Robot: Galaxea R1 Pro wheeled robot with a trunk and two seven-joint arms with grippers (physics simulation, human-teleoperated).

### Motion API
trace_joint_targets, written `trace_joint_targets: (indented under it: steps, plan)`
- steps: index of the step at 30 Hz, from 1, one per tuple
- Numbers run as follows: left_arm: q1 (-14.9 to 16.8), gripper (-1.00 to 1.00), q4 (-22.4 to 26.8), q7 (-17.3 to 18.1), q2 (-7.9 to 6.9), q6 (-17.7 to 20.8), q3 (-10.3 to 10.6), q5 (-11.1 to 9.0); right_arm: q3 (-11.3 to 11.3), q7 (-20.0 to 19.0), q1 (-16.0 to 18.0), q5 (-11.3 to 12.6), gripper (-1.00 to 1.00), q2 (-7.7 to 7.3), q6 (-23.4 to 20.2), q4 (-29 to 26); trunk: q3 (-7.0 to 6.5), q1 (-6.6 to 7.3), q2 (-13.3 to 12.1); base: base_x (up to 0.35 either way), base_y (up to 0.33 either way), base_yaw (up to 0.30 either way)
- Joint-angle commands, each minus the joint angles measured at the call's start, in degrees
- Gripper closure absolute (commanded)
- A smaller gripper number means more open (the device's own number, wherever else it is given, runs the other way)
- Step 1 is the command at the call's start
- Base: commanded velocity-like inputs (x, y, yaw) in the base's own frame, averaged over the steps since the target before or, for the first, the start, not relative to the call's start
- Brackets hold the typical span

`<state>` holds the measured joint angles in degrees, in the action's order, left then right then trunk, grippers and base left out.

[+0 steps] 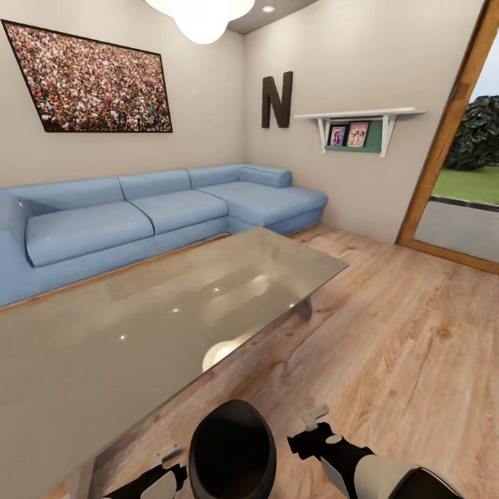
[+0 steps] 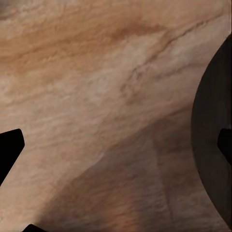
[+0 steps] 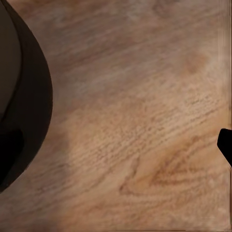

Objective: Place each of the two pumpkins and all three candles from the living room inside a cabinet in the living room (use any cabinet), then make sure every cabinet is closed, and position the cauldron so it is next to a table in the living room.

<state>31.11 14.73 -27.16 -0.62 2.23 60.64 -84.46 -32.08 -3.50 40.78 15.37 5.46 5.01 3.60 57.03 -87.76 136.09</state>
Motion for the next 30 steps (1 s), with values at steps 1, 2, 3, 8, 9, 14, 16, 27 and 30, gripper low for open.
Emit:
trace_joint_targets:
  steps: [1,2,3,8,9,14,16,27,30]
  plan:
    - [0.0,-1.00,0.0,0.0,0.02,0.0,0.0,0.0,0.0,0.0,0.0,0.0,-1.00,0.00,0.0,0.0,-0.03,0.00,0.0,0.000,0.000,-0.217]
    - [0.0,-1.00,0.0,0.0,0.01,0.0,0.0,0.0,0.0,0.0,0.0,0.0,-1.00,0.00,0.0,0.0,-0.05,0.00,0.0,0.000,0.000,-0.221]
    - [0.0,-1.00,0.0,0.0,0.01,0.0,0.0,0.0,0.0,0.0,0.0,0.0,-1.00,-0.01,0.0,0.0,-0.08,0.00,0.0,0.000,0.000,-0.228]
    - [0.0,-1.00,0.0,0.0,0.02,0.0,0.0,0.0,0.0,0.0,-0.1,0.1,-1.00,-0.01,0.0,0.0,-0.26,0.00,0.0,0.000,0.000,-0.235]
    - [0.0,-1.00,0.0,0.0,0.03,0.0,0.0,0.0,0.0,0.0,-0.1,0.1,-1.00,-0.01,0.0,0.0,-0.29,0.00,0.0,0.000,0.000,-0.239]
    - [0.0,-1.00,-0.1,0.0,0.08,0.0,0.0,0.0,0.0,-0.1,-0.1,0.1,-1.00,-0.01,0.0,0.0,-0.48,0.00,0.0,0.000,0.000,-0.240]
    - [0.0,-1.00,0.0,0.0,0.09,0.0,0.0,0.1,0.0,-0.1,-0.1,0.1,-1.00,-0.01,0.0,0.0,-0.55,0.00,0.0,0.000,0.000,-0.240]
    - [0.0,-1.00,-0.1,0.0,0.09,0.1,0.0,0.1,0.0,0.0,-0.1,0.1,-1.00,-0.01,0.0,0.0,-0.96,0.00,0.0,0.000,0.000,-0.240]
    - [0.0,-1.00,-0.1,0.0,0.09,0.0,0.0,0.1,0.0,0.0,-0.1,0.1,-1.00,-0.01,0.0,0.0,-1.07,0.00,0.0,0.000,0.000,-0.240]
